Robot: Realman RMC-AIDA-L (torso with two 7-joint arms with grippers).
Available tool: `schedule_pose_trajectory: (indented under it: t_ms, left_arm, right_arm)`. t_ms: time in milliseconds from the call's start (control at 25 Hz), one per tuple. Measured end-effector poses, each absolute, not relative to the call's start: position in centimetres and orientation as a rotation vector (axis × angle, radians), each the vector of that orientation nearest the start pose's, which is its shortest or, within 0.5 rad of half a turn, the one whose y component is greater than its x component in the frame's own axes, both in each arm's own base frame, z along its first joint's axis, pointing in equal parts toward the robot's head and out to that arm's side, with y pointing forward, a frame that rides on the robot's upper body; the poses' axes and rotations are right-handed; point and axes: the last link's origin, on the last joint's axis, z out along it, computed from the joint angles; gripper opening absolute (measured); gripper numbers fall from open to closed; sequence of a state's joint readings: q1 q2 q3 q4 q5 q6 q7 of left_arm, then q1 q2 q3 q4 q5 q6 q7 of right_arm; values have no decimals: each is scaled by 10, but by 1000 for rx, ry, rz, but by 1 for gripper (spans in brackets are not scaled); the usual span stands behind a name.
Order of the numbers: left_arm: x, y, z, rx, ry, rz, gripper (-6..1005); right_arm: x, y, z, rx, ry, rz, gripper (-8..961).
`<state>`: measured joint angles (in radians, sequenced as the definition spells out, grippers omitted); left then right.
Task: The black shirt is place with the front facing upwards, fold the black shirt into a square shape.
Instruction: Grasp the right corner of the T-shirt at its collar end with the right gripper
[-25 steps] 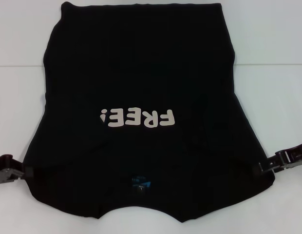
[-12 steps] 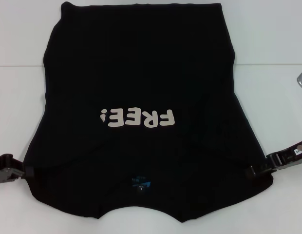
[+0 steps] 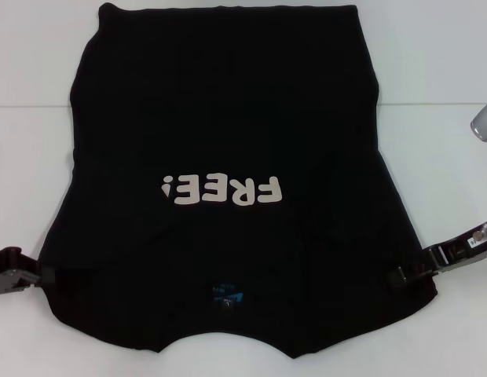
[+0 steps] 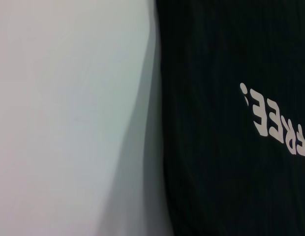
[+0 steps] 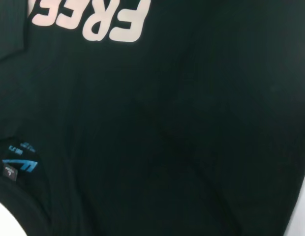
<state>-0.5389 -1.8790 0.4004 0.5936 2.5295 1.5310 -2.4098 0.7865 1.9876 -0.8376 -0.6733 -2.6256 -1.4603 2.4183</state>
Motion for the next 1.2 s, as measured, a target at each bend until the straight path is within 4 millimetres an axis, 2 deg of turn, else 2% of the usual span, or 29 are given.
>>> schedule_pose_trajectory:
  t_ms: [400,640,840,960,1200]
  left_arm:
    - [-361,318,78,2347,2450,385,26]
    - [-361,318,77,2354,2439,383,27]
    - [-360,316,76,2353,2427,380,26]
    - [-359,315,76,2350,2418,382,26]
    - [-354,312,77,2339,2373,390,27]
  right_arm:
    - [265,380,11,-2453,1554,-261,640]
    - [265,378,8,-2464,1547,-286,482]
    - [264,376,7,-2468,1559,-297,242]
    - [264,376,8,-2473,1561,-301,54]
    - [263,373,14,-2505,1554,-321,54]
